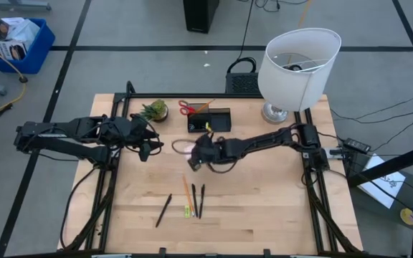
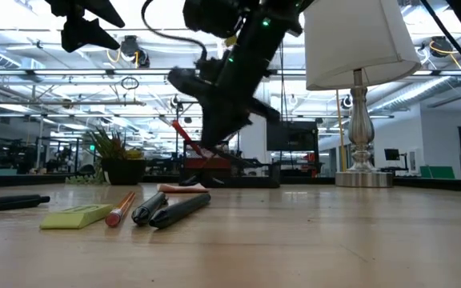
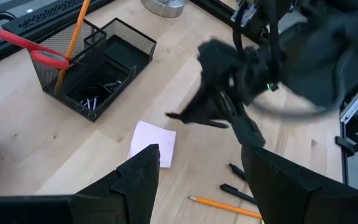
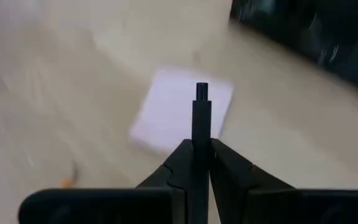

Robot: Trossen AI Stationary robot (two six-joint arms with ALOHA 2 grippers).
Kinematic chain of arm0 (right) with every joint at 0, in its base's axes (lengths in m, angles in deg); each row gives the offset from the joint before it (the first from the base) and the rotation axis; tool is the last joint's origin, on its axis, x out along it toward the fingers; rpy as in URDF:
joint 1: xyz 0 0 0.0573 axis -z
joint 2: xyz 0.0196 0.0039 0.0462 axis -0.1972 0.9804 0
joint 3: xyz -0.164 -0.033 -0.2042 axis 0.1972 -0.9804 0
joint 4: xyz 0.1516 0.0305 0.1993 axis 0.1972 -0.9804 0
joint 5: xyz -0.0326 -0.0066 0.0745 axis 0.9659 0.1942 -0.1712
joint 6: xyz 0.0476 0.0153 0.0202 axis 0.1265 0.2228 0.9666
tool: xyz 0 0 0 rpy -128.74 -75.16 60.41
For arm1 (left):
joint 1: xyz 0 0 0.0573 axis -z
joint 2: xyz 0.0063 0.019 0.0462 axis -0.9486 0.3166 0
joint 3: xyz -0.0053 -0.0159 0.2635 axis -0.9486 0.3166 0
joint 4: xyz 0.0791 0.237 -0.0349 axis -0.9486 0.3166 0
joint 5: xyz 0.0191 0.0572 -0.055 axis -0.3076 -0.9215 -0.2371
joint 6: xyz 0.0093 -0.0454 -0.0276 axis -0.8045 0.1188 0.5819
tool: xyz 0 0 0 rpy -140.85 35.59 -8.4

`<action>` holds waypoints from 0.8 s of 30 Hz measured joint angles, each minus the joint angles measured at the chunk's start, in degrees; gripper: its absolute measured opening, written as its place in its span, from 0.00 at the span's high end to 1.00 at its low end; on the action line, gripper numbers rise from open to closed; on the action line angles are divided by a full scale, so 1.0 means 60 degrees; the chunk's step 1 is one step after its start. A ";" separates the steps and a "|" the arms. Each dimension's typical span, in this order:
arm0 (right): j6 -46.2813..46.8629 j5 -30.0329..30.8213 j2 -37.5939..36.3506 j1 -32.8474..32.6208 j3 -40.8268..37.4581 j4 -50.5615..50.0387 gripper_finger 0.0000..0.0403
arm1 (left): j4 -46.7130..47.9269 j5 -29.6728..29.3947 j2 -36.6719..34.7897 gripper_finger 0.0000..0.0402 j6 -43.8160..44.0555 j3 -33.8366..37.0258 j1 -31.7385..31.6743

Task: Pick and place office supplies into organizer
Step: Put the black pen into the black desk organizer

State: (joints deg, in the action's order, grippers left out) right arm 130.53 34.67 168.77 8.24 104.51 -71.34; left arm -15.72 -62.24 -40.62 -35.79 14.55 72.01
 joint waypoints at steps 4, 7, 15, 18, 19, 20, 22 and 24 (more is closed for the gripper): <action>-0.0670 0.0633 -0.0121 0.0521 0.0018 0.1325 0.92 | 0.0000 -0.0003 -0.0002 0.42 0.0011 0.0000 -0.0003; -0.1363 0.0641 -0.0128 0.0965 0.0004 0.2367 0.92 | 0.0000 0.0000 -0.0003 0.42 0.0021 0.0000 -0.0004; -0.3054 0.1418 -0.0157 0.2225 0.0007 0.4476 0.92 | -0.0004 0.0134 -0.0003 0.42 0.0593 0.0000 0.0004; -0.3771 0.1404 -0.0157 0.2599 0.0011 0.5599 0.92 | 0.0000 0.0182 -0.0002 0.42 0.0666 0.0000 0.0016; -0.3983 0.1404 -0.0157 0.2718 0.0011 0.5904 0.92 | 0.0002 0.0189 -0.0004 0.42 0.0695 0.0000 0.0018; -0.4154 0.1400 -0.0157 0.2829 0.0011 0.6160 0.92 | 0.0004 0.0191 -0.0002 0.42 0.0729 0.0000 0.0018; -0.4523 0.1430 -0.0167 0.3030 0.0011 0.6572 0.92 | 0.0007 0.0193 -0.0003 0.42 0.0754 0.0000 0.0018; -0.4862 0.1730 -0.0252 0.3180 0.0011 0.6642 0.92 | 0.0007 0.0197 -0.0004 0.42 0.0780 0.0000 0.0018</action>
State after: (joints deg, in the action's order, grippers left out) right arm 101.36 45.05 167.26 27.32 104.58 -31.49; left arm -15.68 -61.06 -40.64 -31.11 14.55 72.12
